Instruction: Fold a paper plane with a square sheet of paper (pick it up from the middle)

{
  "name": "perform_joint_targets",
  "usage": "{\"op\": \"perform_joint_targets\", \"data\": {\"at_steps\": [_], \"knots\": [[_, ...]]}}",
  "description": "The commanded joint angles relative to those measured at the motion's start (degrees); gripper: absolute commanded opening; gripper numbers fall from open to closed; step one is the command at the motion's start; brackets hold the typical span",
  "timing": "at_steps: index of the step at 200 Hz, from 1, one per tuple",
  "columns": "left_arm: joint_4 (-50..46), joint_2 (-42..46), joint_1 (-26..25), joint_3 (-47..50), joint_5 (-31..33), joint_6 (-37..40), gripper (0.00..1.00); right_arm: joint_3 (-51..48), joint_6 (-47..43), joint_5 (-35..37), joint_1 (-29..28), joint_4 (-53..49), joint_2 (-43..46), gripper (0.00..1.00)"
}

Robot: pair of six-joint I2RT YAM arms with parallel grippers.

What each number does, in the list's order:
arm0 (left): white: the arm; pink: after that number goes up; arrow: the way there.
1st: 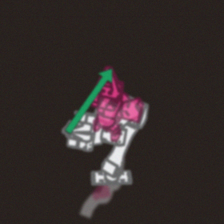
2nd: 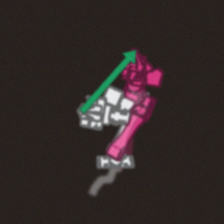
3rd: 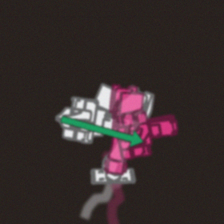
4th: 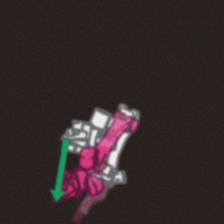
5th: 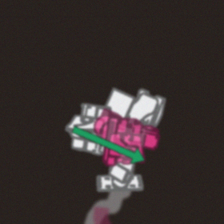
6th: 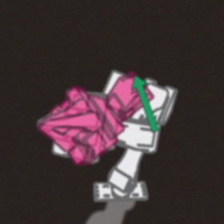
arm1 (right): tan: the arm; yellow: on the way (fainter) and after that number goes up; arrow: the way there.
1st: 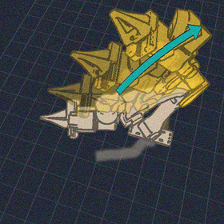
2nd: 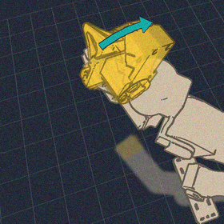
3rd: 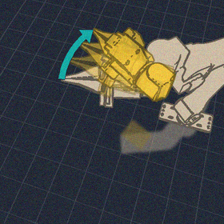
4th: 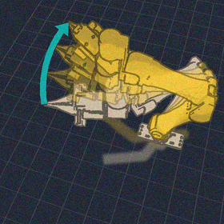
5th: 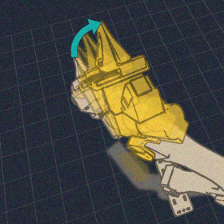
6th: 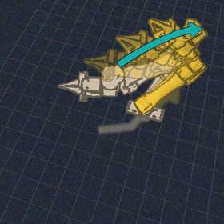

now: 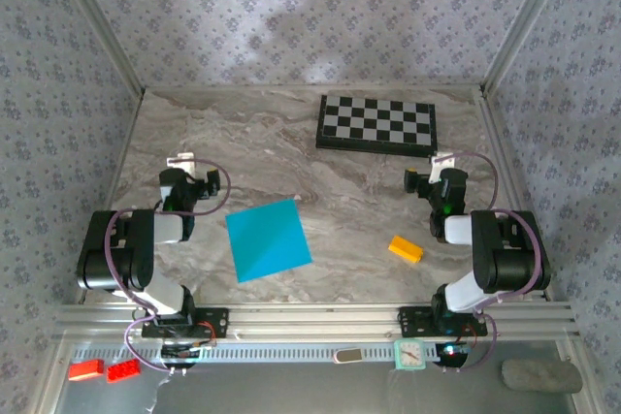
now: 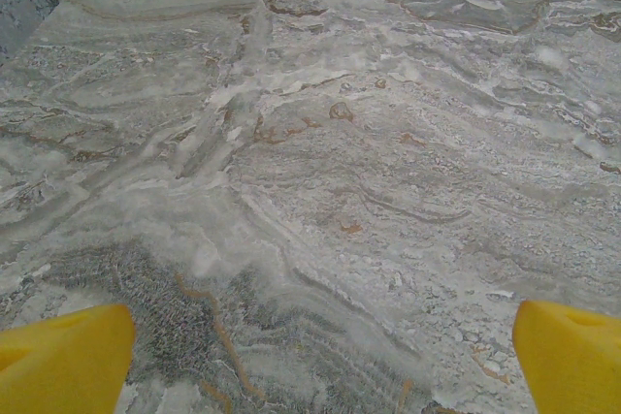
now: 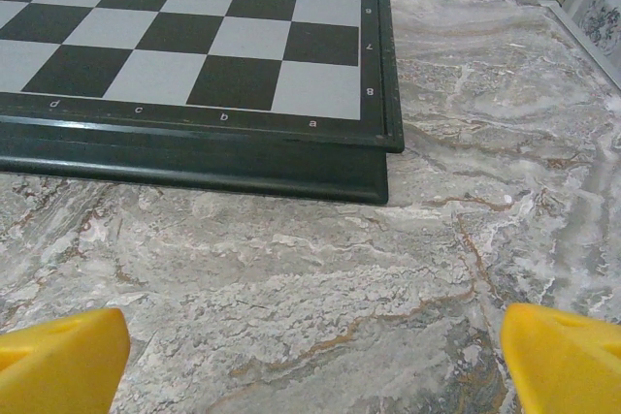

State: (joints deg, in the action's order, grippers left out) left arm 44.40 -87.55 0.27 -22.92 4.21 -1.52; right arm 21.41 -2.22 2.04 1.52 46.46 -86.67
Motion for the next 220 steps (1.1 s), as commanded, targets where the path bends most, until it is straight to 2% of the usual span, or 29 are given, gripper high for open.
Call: {"op": "perform_joint_targets", "data": {"at_steps": [1,13,29,52,80,100,122,146,185,220], "knots": [[-0.97,1.57,0.40,-1.65,-2.51,0.64,1.00,3.02,0.09,0.44,-0.31,-5.19,2.49,1.00],[-8.20,4.77,0.37,-4.20,-3.12,0.82,1.00,6.17,1.07,2.83,-0.29,-14.03,6.39,1.00],[-18.04,8.16,0.35,-8.84,-2.85,0.61,1.00,9.18,2.18,4.34,-0.39,-20.08,10.22,1.00],[-27.19,12.58,0.35,-14.37,-0.64,-3.15,1.00,14.30,6.40,1.93,-1.02,-27.23,14.16,1.00],[-44.03,16.83,0.30,-24.07,-0.97,-13.18,1.00,24.66,12.38,1.01,-5.32,-43.45,14.48,1.00],[-55.81,18.07,0.42,-30.64,-4.37,-20.97,1.00,32.64,20.11,-1.38,-8.93,-55.10,11.45,1.00],[-58.07,19.09,0.33,-31.65,-13.18,-26.85,1.00,37.77,26.95,-8.91,-14.34,-62.09,6.92,1.00],[-57.11,20.20,0.33,-29.55,-20.03,-33.46,1.00,39.96,31.60,-16.49,-22.41,-62.80,1.30,1.00],[-56.44,21.92,0.29,-25.96,-24.33,-36.25,1.00,46.14,32.98,-19.02,-35.84,-64.81,-9.41,0.96],[-57.52,22.92,0.28,-24.37,-23.81,-35.42,1.00,56.42,27.21,-13.58,-45.76,-73.08,-20.57,0.83]]}}
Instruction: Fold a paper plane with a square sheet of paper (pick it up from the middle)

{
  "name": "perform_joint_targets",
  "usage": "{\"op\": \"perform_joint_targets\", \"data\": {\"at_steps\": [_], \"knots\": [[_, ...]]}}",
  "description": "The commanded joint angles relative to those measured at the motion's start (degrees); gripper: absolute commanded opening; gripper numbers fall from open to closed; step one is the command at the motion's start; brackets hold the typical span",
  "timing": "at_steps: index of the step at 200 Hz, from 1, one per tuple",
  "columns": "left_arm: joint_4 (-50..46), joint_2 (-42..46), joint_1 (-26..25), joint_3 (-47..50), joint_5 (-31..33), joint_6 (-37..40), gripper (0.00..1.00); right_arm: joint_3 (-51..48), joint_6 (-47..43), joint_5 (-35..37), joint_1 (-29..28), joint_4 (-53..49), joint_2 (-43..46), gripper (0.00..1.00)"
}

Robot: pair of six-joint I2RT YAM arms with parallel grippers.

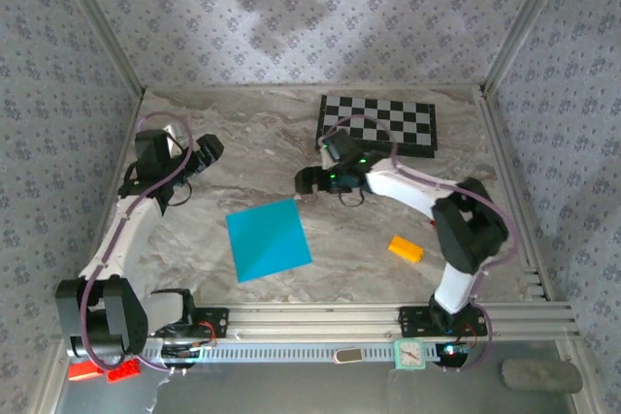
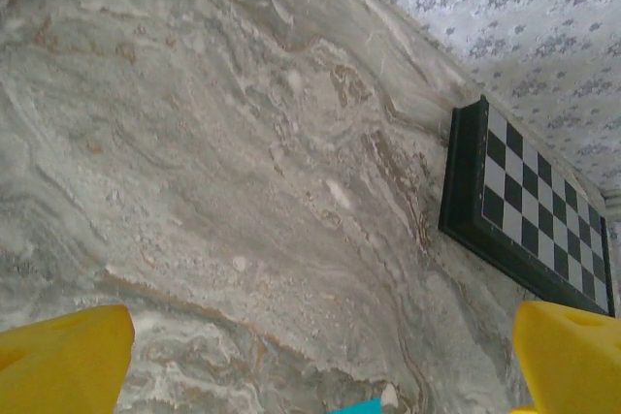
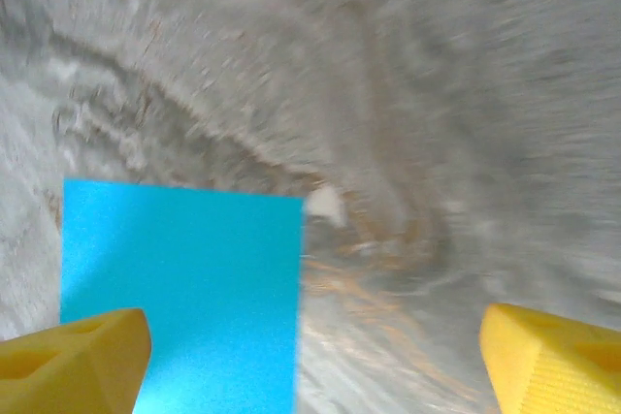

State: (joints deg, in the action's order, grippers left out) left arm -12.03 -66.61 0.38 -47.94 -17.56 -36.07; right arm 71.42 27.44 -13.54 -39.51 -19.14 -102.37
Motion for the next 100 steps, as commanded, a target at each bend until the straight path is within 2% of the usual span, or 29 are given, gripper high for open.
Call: {"op": "perform_joint_targets", "data": {"at_steps": [1,39,100], "knots": [[-1.16,2.00,0.16,0.66,-2.04,-0.85,1.00,6.56,-2.51,2.06,-4.90,-7.62,-5.13,0.83],[-2.82,3.56,0.15,1.60,-0.08,0.25,1.00,12.42,-4.31,1.69,-9.54,-8.99,-11.90,0.80],[-3.67,4.12,0.21,1.98,0.37,-0.20,1.00,19.39,-5.43,1.79,-11.44,-11.74,-19.91,0.77]]}}
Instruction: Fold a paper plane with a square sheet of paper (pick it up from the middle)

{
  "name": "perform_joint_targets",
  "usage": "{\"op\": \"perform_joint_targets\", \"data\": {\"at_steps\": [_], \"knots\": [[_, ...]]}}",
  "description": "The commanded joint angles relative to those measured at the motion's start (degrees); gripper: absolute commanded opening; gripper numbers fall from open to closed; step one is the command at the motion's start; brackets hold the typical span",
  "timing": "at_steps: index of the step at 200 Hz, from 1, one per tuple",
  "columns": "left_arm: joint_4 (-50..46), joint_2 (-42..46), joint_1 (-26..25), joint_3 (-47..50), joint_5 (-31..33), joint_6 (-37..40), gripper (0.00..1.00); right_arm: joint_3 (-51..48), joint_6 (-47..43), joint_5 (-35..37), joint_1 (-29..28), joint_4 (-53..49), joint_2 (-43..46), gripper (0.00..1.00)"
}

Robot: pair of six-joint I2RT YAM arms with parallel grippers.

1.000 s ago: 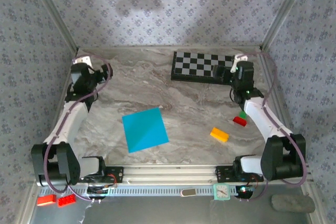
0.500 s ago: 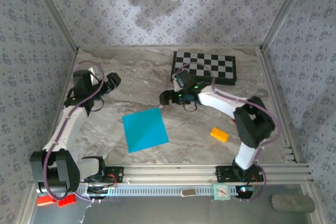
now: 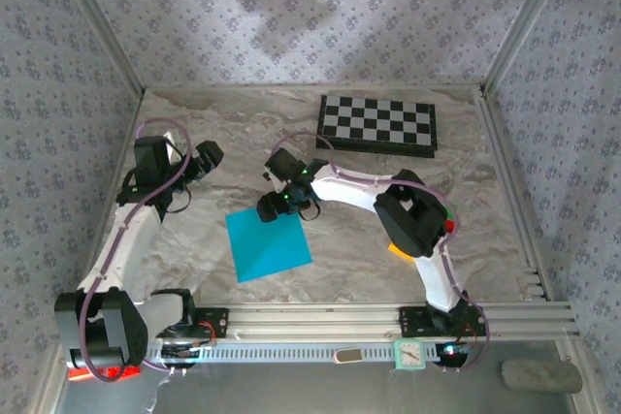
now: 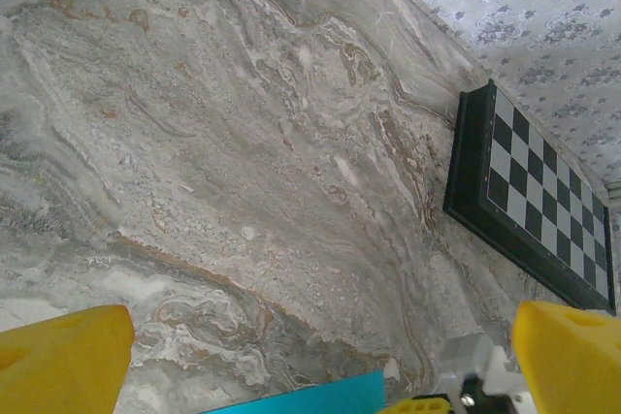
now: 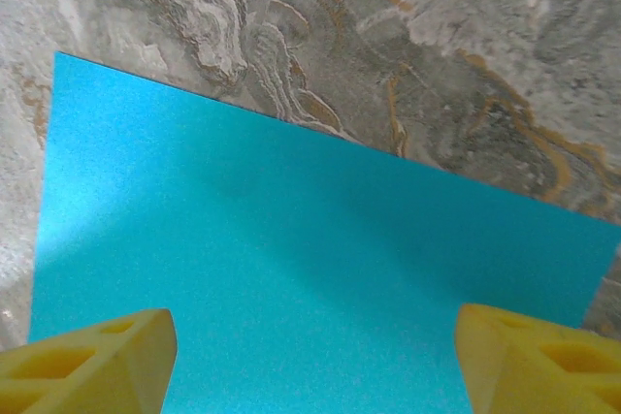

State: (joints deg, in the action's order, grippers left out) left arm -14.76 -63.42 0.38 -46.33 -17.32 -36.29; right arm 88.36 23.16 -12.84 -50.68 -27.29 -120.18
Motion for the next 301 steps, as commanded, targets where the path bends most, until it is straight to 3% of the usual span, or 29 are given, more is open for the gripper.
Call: {"op": "perform_joint_targets", "data": {"at_steps": [1,46,77,110,138,165,186,237,258,301], "knots": [[-1.00,0.93,0.18,0.36,0.07,0.01,1.00,2.49,-1.12,1.21,-0.28,-3.57,-2.13,0.77],[-2.20,-0.24,0.07,0.29,-1.19,-0.70,1.00,2.30,4.87,7.88,2.00,-3.25,-4.38,0.78],[-4.85,-2.22,-1.20,-0.71,-1.90,-0.12,1.00,4.18,13.99,13.90,5.99,-3.72,-6.47,0.78],[-10.47,-5.81,-5.14,-2.94,0.36,1.69,1.00,8.39,21.11,15.48,8.47,-6.42,-9.09,0.78],[-13.94,-10.17,-9.85,-5.22,2.32,2.97,1.00,10.95,22.35,12.72,9.90,-5.99,-8.98,0.78],[-17.57,-15.32,-16.16,-8.66,5.80,4.16,1.00,7.75,20.86,5.54,12.50,2.11,-2.56,0.80],[-20.92,-19.94,-21.27,-13.04,9.05,6.86,1.00,2.32,20.65,4.14,14.25,6.61,4.61,0.84],[-30.62,-35.87,-31.07,-27.64,16.84,15.19,0.98,-11.44,18.75,9.80,19.87,8.48,16.38,1.00],[-34.04,-42.21,-33.36,-33.85,19.73,16.58,0.97,-15.88,18.41,11.98,21.68,8.81,19.70,1.00],[-36.77,-51.06,-34.18,-41.43,19.78,17.48,0.93,-22.35,18.83,14.90,23.75,8.77,23.94,1.00]]}}
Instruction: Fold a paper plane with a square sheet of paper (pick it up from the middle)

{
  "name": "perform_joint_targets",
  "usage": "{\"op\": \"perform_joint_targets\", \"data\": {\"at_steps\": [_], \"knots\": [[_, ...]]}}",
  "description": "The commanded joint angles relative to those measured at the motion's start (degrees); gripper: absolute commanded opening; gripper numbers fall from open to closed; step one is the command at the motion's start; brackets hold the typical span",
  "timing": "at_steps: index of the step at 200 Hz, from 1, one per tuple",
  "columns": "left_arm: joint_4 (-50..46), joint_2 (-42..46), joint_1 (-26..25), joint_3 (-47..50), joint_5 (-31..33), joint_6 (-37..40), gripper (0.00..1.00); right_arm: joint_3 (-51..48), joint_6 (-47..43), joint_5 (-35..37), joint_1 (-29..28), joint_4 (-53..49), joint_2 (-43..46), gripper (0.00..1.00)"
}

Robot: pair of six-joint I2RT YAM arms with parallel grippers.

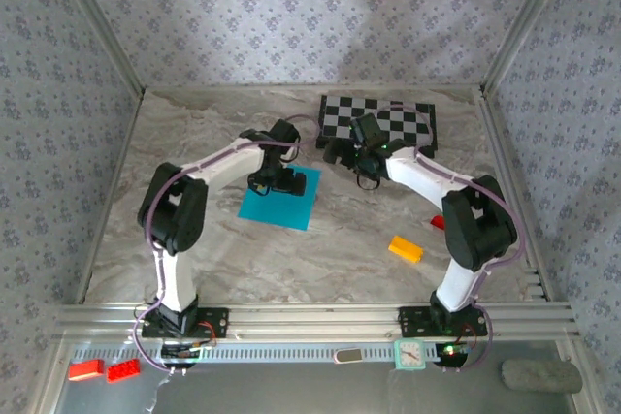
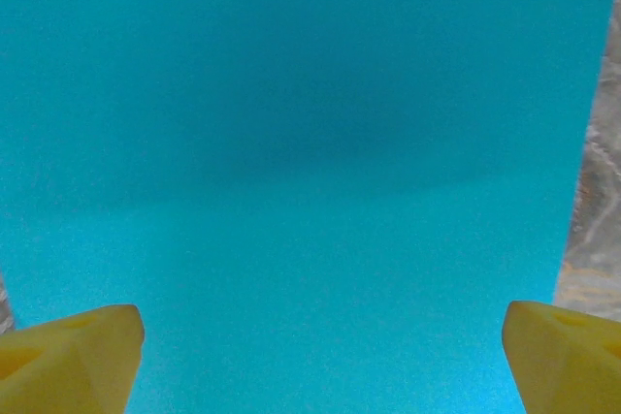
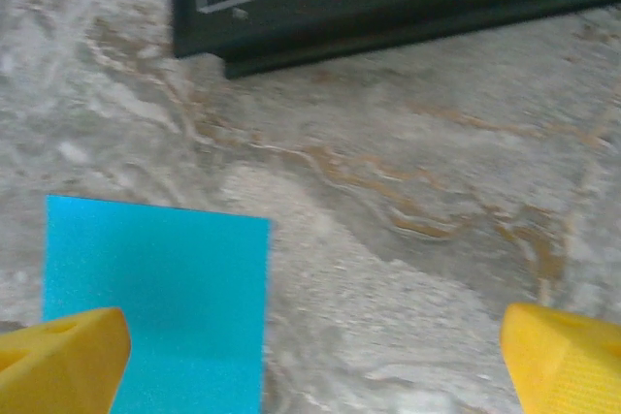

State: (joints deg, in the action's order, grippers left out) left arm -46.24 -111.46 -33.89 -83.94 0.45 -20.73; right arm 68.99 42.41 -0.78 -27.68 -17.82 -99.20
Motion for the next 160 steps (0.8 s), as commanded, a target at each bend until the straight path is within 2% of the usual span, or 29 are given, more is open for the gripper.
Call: {"op": "perform_joint_targets", "data": {"at_steps": [1,35,85,160], "knots": [[-5.33,-3.09,0.07,-3.97,2.01,1.97,0.92,-3.03,-0.37,2.82,0.77,-0.71,2.96,1.00],[-7.01,-7.34,0.13,-7.51,2.47,2.65,0.87,-4.22,0.17,2.76,1.38,-0.87,3.58,1.00],[-7.02,-9.80,0.10,-8.94,2.01,2.71,0.87,-4.25,0.58,2.64,1.64,-0.85,3.13,1.00],[-5.71,-11.65,0.09,-5.95,1.88,1.70,0.81,-4.66,1.24,2.70,1.63,-0.67,2.63,1.00]]}}
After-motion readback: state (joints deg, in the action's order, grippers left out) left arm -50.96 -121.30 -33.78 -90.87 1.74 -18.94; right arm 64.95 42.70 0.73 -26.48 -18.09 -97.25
